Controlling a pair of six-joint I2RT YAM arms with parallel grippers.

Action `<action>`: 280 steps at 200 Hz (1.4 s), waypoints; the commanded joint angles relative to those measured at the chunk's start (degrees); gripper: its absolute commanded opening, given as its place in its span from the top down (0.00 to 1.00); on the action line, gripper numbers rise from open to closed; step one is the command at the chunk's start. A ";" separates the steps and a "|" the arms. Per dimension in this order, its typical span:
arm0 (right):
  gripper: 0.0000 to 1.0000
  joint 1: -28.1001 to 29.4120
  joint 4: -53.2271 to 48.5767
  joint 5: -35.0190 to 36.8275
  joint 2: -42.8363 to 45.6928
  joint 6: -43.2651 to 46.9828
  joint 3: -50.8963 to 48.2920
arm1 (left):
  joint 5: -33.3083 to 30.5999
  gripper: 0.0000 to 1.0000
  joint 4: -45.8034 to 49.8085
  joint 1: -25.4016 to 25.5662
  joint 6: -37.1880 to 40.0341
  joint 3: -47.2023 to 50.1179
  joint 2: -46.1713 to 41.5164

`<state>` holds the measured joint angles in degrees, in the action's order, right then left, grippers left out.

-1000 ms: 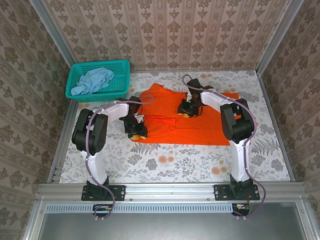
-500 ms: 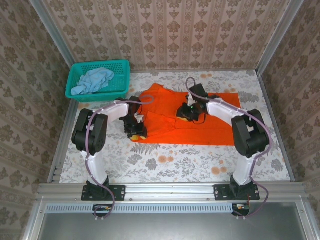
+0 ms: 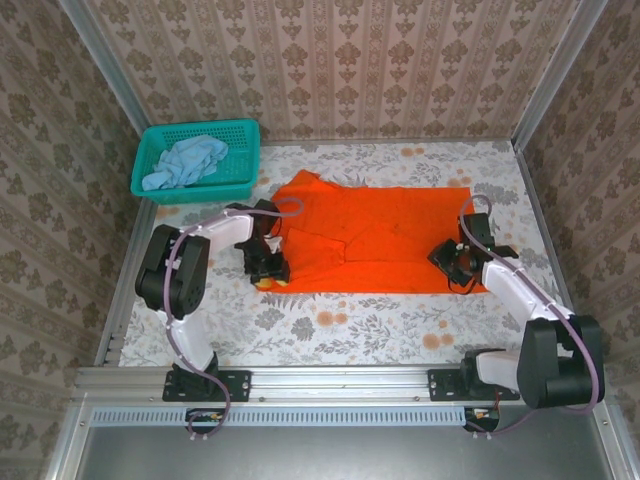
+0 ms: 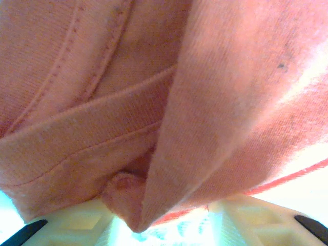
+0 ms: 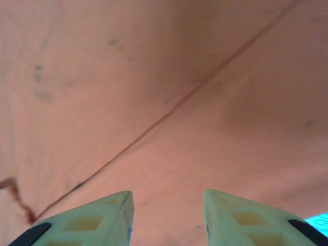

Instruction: Fold and stack the t-shirts

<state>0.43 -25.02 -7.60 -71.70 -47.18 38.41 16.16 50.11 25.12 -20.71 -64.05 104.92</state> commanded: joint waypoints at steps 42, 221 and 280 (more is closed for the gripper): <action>0.62 -1.13 -11.00 0.67 -6.82 -4.08 -1.16 | -3.84 0.55 1.91 0.64 -7.61 9.99 0.76; 0.25 -4.45 0.17 11.28 -18.57 3.32 27.19 | -11.04 0.16 10.33 -1.57 -4.61 -58.17 20.13; 0.31 -8.89 -1.05 11.52 -40.24 7.80 45.43 | -16.35 0.18 6.61 -4.79 -0.63 -85.31 41.18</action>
<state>-7.07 -25.63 2.39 -107.22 -42.41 78.30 3.07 58.08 21.91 -24.14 -146.36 143.39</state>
